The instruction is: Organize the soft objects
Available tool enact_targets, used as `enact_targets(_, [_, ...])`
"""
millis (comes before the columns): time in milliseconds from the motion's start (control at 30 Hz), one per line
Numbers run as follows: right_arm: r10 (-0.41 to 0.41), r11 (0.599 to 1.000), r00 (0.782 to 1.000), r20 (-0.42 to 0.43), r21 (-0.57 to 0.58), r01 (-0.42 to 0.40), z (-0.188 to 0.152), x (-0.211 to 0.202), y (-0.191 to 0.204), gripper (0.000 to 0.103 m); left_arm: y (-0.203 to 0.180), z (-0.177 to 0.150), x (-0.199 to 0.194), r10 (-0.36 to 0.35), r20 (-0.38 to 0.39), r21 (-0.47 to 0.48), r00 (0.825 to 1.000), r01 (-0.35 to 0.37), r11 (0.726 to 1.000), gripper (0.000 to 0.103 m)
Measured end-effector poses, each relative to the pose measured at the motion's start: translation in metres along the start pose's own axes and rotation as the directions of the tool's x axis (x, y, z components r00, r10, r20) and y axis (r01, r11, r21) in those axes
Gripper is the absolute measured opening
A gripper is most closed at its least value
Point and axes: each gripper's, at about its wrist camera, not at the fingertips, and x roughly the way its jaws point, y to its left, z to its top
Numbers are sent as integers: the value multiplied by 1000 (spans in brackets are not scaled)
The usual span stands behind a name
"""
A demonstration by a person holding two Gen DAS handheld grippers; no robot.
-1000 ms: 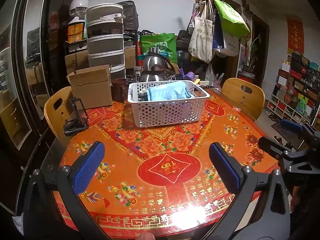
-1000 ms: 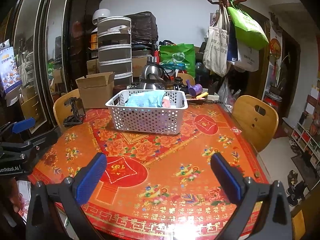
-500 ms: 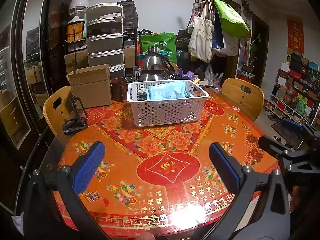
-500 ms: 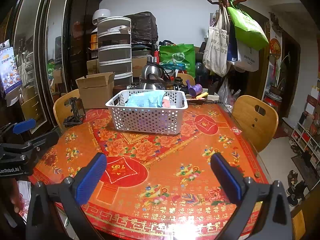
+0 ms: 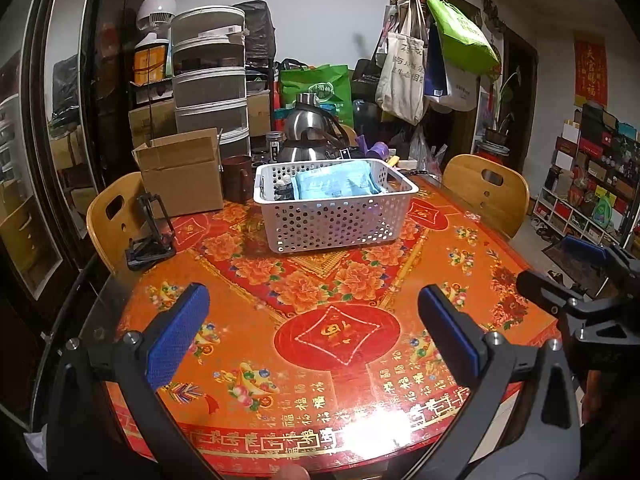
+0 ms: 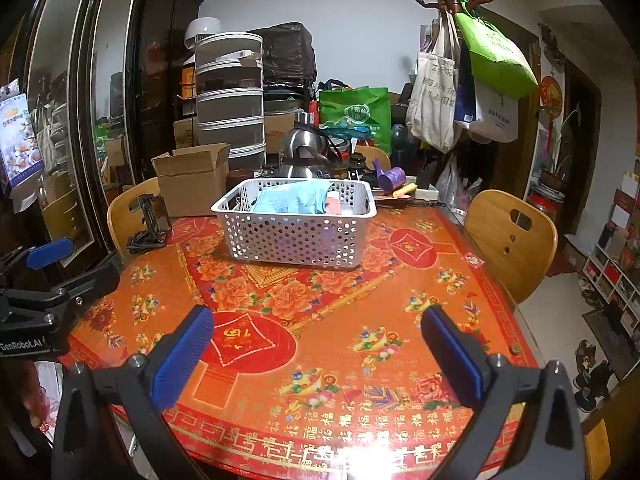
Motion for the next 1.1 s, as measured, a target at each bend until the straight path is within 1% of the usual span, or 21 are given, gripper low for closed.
enact_targets(1100, [2,1000,1000,-10,2,-2,-2,1,-3,103,-9,-6,1,-3,-3,0,1000,3,1000,103])
